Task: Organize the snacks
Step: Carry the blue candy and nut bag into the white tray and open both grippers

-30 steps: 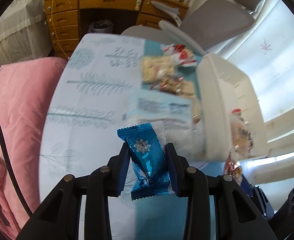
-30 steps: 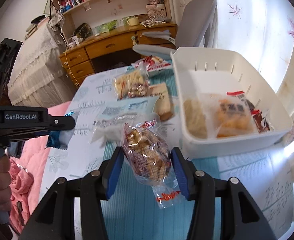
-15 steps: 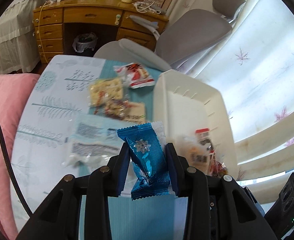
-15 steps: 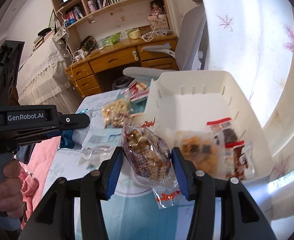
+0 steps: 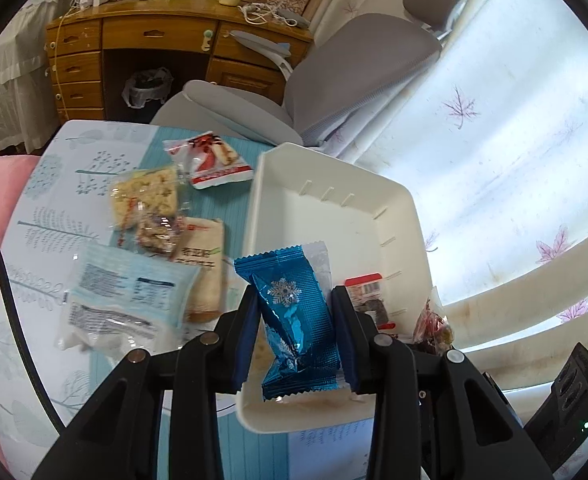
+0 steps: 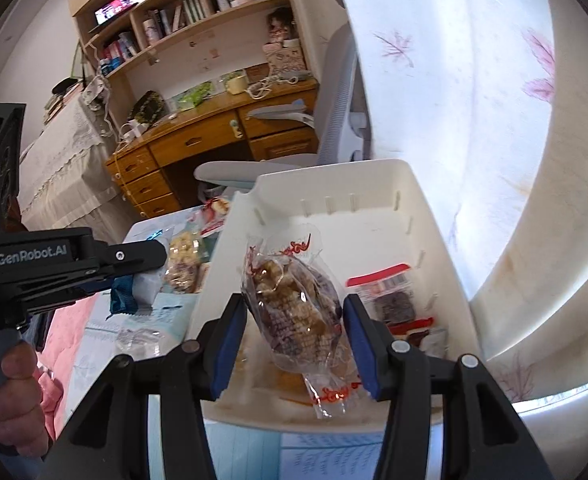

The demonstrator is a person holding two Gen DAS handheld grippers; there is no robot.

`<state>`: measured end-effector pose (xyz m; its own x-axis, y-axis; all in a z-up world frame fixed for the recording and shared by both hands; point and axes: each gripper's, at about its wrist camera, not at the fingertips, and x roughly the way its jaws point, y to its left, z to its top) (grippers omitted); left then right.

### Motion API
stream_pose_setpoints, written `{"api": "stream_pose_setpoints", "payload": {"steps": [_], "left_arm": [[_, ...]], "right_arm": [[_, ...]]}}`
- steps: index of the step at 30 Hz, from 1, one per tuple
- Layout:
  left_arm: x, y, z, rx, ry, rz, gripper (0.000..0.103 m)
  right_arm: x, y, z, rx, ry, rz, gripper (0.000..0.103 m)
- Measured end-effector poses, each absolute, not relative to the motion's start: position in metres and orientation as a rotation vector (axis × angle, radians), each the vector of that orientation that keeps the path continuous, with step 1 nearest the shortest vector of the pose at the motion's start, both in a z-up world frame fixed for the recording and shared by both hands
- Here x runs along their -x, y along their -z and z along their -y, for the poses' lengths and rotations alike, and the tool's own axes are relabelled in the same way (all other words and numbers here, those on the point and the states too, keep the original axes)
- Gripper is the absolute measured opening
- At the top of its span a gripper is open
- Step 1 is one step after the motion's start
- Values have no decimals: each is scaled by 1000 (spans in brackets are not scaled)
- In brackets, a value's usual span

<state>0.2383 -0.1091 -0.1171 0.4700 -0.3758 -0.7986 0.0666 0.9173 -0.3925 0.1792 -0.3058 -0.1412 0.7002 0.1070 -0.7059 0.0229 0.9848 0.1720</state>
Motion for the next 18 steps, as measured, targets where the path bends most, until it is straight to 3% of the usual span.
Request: {"api": "stream_pose_setpoints", "payload": {"steps": [8, 10, 11, 13, 16, 18], "left_arm": [[-246, 128, 139, 289, 286, -1090, 36], [-248, 132, 143, 265, 274, -1109, 56], [-249, 135, 145, 253, 258, -1115, 73], [-249, 138, 144, 246, 224, -1111, 80], [-250, 144, 136, 276, 201, -1137, 80], [-248, 146, 131, 288, 187, -1147, 80]], "right_arm": [[-195, 160, 335, -237, -2, -851, 52], [-196, 163, 338, -244, 0, -861, 52], [-197, 164, 339, -246, -3, -868, 52], [-198, 166, 341, -249, -16, -871, 53], [-197, 169, 342, -264, -32, -879, 75], [-197, 170, 343, -287, -34, -885, 80]]}}
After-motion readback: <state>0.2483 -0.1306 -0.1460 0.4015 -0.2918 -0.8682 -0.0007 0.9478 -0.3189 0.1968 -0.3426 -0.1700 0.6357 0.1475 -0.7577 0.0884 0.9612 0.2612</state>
